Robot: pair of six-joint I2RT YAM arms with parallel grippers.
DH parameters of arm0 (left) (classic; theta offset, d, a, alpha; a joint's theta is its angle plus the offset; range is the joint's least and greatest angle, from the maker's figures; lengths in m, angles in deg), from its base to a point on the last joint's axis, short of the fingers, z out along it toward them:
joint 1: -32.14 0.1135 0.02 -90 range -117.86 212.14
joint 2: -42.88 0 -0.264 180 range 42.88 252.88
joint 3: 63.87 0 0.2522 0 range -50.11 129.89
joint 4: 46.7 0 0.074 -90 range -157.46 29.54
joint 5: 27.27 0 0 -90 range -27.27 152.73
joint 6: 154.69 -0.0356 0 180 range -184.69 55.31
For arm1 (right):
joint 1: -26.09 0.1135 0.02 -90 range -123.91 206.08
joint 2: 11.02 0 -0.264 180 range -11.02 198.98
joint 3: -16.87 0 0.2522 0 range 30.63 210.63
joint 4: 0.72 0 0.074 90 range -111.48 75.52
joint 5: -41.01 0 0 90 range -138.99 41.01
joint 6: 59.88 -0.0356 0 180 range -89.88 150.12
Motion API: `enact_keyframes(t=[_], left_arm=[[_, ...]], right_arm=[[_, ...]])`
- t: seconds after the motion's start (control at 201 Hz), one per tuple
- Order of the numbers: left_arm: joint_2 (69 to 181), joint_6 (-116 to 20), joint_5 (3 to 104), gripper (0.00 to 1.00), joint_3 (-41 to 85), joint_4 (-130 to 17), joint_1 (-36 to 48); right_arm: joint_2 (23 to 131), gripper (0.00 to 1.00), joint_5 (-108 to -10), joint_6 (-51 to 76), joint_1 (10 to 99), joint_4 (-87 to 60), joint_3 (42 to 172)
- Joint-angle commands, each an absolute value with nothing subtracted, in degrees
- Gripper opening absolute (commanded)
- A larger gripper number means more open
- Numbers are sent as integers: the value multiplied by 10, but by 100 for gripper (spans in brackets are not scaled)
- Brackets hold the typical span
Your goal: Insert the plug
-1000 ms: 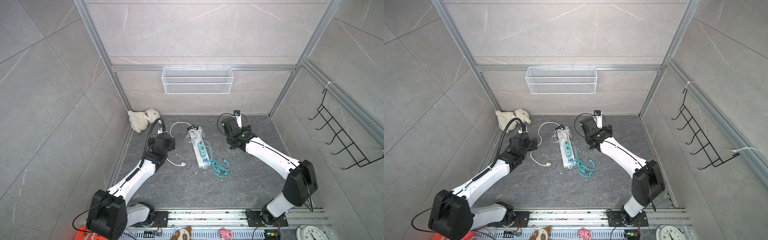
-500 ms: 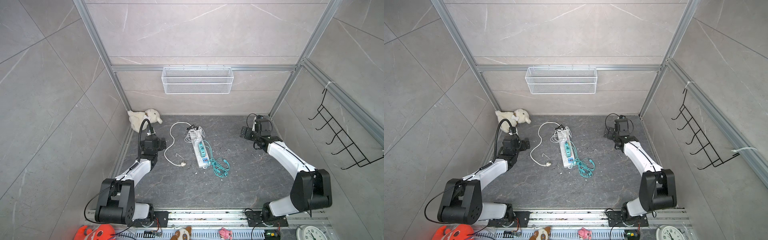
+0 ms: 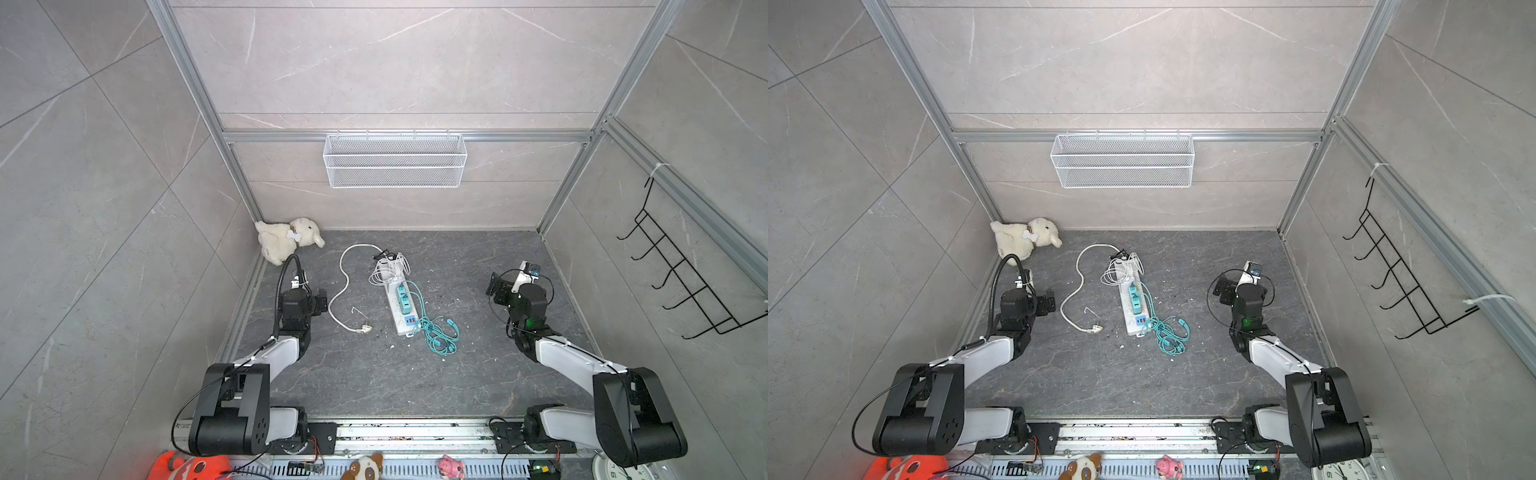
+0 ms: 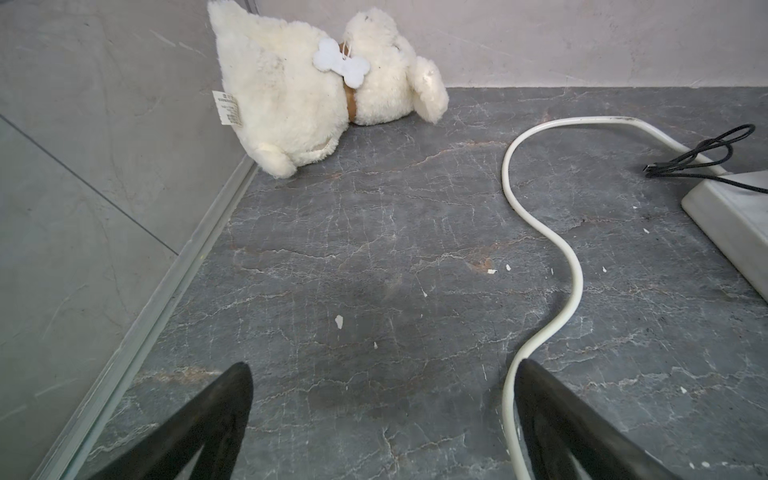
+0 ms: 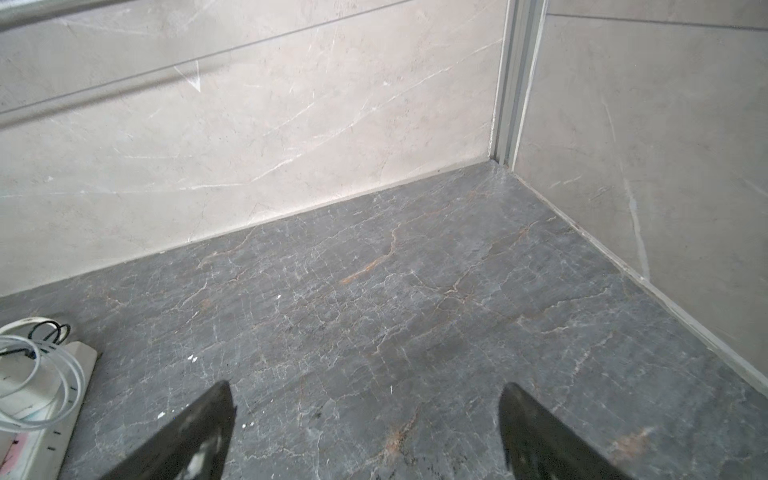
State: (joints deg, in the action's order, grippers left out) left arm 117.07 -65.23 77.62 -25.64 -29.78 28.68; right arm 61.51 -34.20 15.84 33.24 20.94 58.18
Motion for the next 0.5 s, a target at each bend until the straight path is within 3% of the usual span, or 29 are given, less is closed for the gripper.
enact_keyframes(t=[0.0,0.204,0.493], left_arm=[[1157,-654,784,100,-286,-235,300],[1184,-649,756,99,-330,-136,310],[1283,-669,709,100,-327,-60,312]], right_arm=[[583,99,-341,161,335,222,575],[564,99,-366,178,335,116,595],[587,99,-397,282,335,248,528]])
